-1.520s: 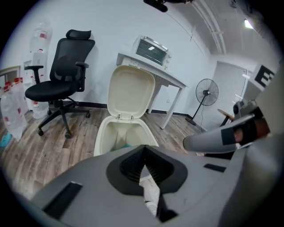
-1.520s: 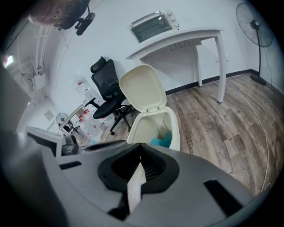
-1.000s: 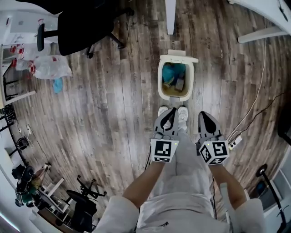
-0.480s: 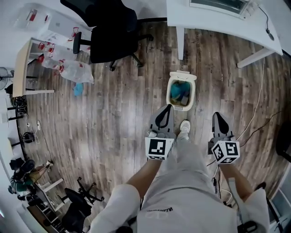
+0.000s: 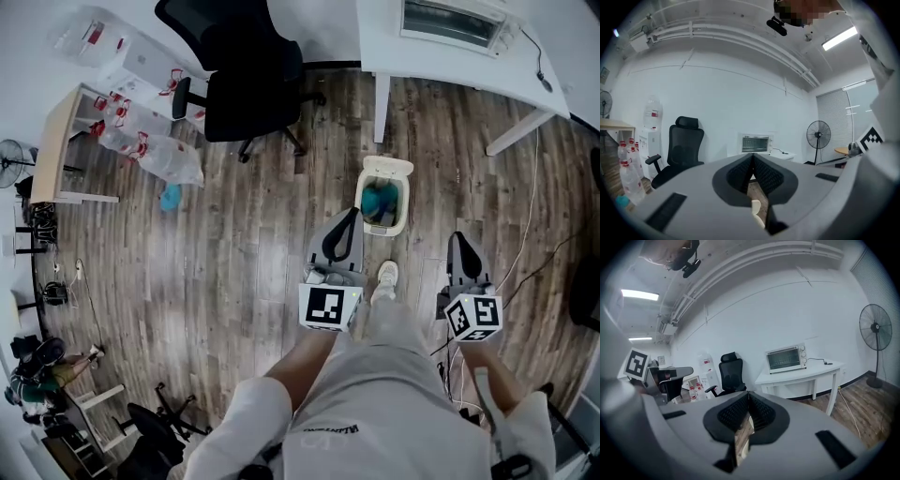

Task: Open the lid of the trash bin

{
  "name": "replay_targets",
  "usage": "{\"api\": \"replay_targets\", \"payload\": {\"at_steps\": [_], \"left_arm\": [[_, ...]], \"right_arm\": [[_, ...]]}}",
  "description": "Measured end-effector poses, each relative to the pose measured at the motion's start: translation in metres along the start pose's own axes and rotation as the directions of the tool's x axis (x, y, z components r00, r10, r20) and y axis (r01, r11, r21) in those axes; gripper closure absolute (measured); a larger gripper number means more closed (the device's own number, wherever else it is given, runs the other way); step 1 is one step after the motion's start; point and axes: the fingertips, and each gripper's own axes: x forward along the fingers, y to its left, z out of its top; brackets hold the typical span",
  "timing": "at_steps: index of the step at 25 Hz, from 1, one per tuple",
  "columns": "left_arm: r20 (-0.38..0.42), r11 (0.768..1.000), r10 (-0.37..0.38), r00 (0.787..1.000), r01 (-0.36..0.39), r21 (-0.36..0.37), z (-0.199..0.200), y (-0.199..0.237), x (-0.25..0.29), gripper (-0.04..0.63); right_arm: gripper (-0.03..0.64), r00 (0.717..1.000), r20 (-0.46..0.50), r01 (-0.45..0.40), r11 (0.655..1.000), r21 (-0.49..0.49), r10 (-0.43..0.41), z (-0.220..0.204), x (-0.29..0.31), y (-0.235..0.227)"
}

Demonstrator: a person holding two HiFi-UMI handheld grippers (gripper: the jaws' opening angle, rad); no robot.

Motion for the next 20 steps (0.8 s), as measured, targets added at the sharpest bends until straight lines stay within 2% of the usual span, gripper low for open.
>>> {"api": "replay_targets", "payload": {"at_steps": [7,13,17,20], "left_arm": [[0.063,0.999,-0.039,0.997,0.039,0.0,0.033,0.023,-0.096,0.594],[0.125,0.996,-0.085,0.989,0.083,0.024,0.053,0.028,-0.185,0.594],[0.184,0.987,-0.158,0.97,0.148,0.065,0.075,0.014,-0.227,0.594],[0.194,0.976,-0.211,0.958,0.193,0.104,0.086,-0.001,-0.254,0.594]], "right_arm": [[0.6,0.994,0.077,0.075,0.997,-0.027,-0.073,0.003,-0.068,0.071],[0.6,0.986,0.138,0.101,0.993,-0.061,-0.092,-0.003,-0.134,0.139],[0.6,0.983,0.169,0.092,0.989,-0.117,-0.071,-0.002,-0.167,0.175],[0.6,0.983,0.173,0.089,0.985,-0.149,-0.063,-0.004,-0.19,0.193]]}}
